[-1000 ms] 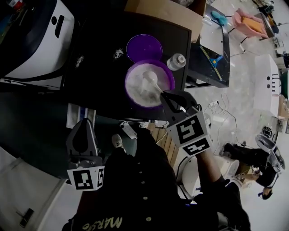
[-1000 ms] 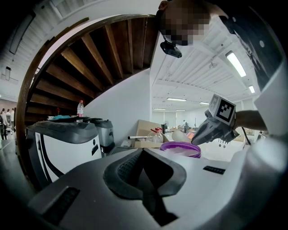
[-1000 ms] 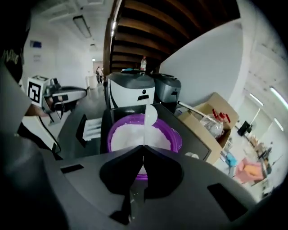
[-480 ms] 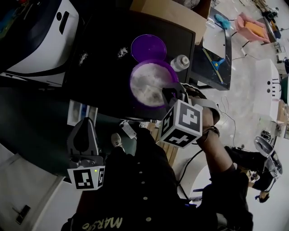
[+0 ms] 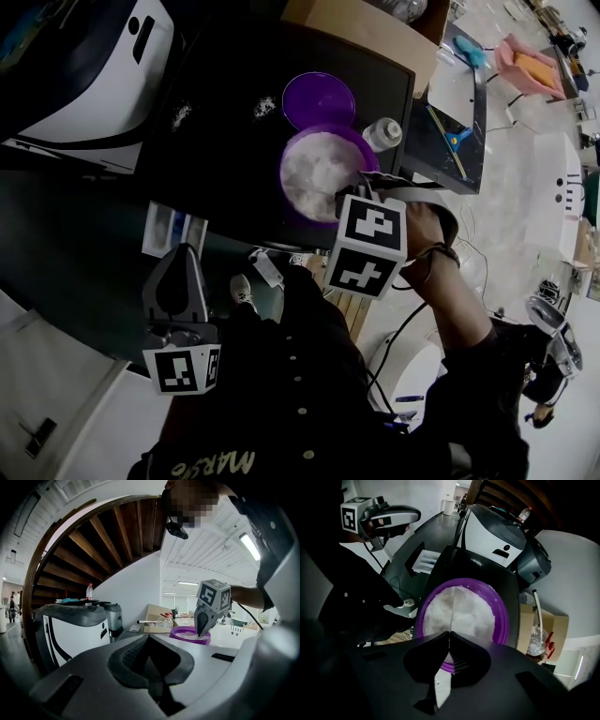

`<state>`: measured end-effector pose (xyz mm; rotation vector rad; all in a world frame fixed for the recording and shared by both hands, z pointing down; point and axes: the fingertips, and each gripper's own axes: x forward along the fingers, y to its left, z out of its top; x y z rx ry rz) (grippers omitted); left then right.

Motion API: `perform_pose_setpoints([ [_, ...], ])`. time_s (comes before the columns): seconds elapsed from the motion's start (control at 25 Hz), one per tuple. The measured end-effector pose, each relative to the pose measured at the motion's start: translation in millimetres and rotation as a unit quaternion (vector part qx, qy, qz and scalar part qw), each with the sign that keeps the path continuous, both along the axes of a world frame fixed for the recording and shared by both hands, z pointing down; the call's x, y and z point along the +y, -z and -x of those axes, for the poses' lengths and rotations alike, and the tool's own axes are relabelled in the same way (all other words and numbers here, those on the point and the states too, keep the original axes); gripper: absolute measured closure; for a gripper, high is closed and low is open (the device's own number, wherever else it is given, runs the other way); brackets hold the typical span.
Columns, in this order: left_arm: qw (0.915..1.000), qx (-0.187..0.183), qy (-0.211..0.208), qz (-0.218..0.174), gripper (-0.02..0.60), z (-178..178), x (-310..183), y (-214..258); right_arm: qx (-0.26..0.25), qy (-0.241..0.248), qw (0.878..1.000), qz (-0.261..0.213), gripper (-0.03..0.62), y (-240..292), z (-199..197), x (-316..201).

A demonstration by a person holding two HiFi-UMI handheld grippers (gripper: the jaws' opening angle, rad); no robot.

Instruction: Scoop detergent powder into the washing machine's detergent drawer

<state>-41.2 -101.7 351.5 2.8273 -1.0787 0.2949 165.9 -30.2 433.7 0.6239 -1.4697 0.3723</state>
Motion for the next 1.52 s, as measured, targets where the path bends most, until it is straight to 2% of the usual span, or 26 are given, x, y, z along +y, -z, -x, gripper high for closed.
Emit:
perform_pose_setpoints([
  [0.24, 0.9999, 0.003, 0.012, 0.001, 0.569, 4, -2, 0, -0.091, -0.014, 0.994, 0.066, 0.563, 2, 14, 9],
  [0.44, 0.9997, 0.004, 0.023, 0.001, 0.569, 7, -4, 1, -0.177, -0.031, 0.979, 0.095, 0.563, 10, 24, 7],
  [0.6, 0.9995, 0.005, 0.032, 0.002, 0.569, 8, -5, 2, -0.228, -0.046, 0.967, 0.105, 0.563, 12, 24, 2],
  [0.88, 0.9990, 0.008, 0.043, 0.000, 0.569, 8, -6, 4, -0.325, -0.126, 0.928, 0.134, 0.563, 11, 21, 1],
  [1.2, 0.9986, 0.010, 0.051, -0.006, 0.569, 4, -5, 7, -0.388, -0.175, 0.895, 0.134, 0.563, 16, 10, 0],
  [1.32, 0.9985, 0.009, 0.053, -0.009, 0.569, 2, -4, 9, -0.403, -0.197, 0.885, 0.124, 0.563, 15, 3, -3],
  [1.52, 0.9980, 0.008, 0.061, -0.016, 0.569, 0, -2, 14, -0.443, -0.225, 0.861, 0.103, 0.563, 21, 0, -5],
])
